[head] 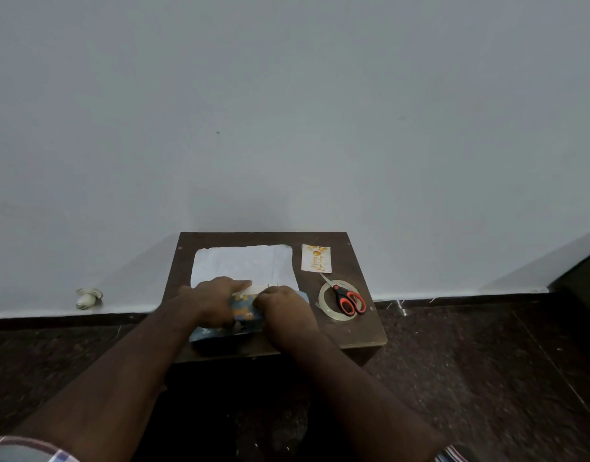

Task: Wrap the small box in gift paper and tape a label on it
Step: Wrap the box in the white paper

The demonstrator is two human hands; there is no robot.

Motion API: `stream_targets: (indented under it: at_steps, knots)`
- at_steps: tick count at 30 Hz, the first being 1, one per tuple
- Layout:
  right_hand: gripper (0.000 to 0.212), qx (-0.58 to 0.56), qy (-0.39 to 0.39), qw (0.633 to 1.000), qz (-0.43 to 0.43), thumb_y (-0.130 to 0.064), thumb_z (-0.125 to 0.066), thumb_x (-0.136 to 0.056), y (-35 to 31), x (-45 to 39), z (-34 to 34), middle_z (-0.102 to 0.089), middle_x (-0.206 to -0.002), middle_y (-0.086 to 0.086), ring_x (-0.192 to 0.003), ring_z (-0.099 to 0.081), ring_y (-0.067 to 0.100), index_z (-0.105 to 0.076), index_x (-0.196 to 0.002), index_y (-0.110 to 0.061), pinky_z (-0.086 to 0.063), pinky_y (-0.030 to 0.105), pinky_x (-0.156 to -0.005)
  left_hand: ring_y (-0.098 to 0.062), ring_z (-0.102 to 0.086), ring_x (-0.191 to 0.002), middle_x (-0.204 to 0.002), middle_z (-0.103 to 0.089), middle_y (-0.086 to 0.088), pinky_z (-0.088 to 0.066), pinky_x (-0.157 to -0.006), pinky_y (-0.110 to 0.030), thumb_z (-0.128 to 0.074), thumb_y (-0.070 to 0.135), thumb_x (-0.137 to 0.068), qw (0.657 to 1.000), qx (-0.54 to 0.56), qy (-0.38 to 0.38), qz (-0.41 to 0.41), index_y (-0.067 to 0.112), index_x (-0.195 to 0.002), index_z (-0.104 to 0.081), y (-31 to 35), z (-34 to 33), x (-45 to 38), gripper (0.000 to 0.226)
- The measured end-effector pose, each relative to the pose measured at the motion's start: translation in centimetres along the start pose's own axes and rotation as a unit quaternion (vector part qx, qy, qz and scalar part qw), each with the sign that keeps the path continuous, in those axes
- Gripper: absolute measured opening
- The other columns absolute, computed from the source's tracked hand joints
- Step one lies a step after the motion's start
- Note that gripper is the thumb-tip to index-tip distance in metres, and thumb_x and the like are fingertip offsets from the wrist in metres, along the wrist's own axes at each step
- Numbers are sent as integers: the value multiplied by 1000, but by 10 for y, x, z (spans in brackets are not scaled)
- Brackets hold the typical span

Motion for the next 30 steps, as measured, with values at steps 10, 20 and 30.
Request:
stream_targets:
  at_steps: [10, 20, 30]
  knots:
    - [30, 87, -22, 996, -1, -30, -64, -96, -18, -8, 7, -65, -120, 8, -113, -61, 26, -67, -122, -15, -44, 36, -83, -17, -47, -137, -148, -53, 9, -35, -115, -43, -56, 32, -99, 975, 149, 165, 2, 33, -142, -53, -13, 8, -21, 43]
    - [24, 104, -23, 994, 12, -22, -60, -96, -18, -13, 7, -65, -118, 12, -108, -62, 29, -68, -115, -11, -49, 36, -86, -26, -45, -137, -148, -50, -2, -36, -108, -46, -52, 15, -95, 971, -11, 238, 16, 18, -143, -48, 17, 26, -44, 49]
    - [38, 67, -54, 996, 13, -32, -66, -94, -10, -18, -4, -65, -124, 10, -110, -63, 26, -66, -126, -11, -50, 35, -93, -31, -10, -154, -166, -21, -4, -7, -122, -57, -50, 21, -98, 983, -70, 167, 33, 21, -160, -7, 23, 32, -70, 76]
Point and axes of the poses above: each hand's wrist, its own x-axis away from the middle knuckle, its own z-axis out of the back of the hand, y = z × x, the point moved 3 cm from there along -x, towards the middle knuckle
